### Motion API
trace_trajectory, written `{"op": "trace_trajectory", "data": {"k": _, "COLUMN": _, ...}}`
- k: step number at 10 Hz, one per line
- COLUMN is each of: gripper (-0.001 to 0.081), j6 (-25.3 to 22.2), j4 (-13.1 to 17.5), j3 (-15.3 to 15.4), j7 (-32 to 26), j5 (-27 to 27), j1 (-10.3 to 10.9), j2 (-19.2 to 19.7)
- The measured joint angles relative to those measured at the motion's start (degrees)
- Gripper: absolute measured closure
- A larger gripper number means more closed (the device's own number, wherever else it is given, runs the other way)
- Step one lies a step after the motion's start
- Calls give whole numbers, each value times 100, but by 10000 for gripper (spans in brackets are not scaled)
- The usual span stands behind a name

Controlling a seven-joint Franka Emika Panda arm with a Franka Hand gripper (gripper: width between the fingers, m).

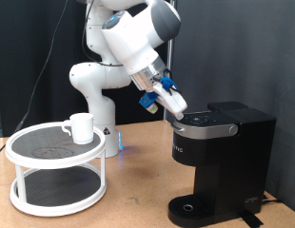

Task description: Make a cup of coffee with the keurig machine

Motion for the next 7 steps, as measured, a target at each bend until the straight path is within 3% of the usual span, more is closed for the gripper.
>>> {"op": "trace_trajectory", "data": {"k": 2, "gripper": 806, "j6": -264, "j4": -1, "j3": -9, "j7": 52, "j5": -354, "j1": -10, "j2": 13}}
{"op": "trace_trajectory", "data": {"k": 4, "gripper": 806, "j6": -1677, "j4": 102, "j3": -167, "j7": 19, "j5": -861, "j1": -103, "j2": 0}}
{"op": "trace_trajectory", "data": {"k": 5, "gripper": 806, "j6": -2147, "j4": 92, "j3": -262, "j7": -93, "j5": -1004, "j1": -172, "j2": -45}}
{"op": "trace_trajectory", "data": {"k": 6, "gripper": 806, "j6": -2232, "j4": -11, "j3": -331, "j7": -244, "j5": -1023, "j1": -236, "j2": -140}}
{"op": "trace_trajectory", "data": {"k": 7, "gripper": 806, "j6": -1860, "j4": -261, "j3": -368, "j7": -338, "j5": -919, "j1": -285, "j2": -333}}
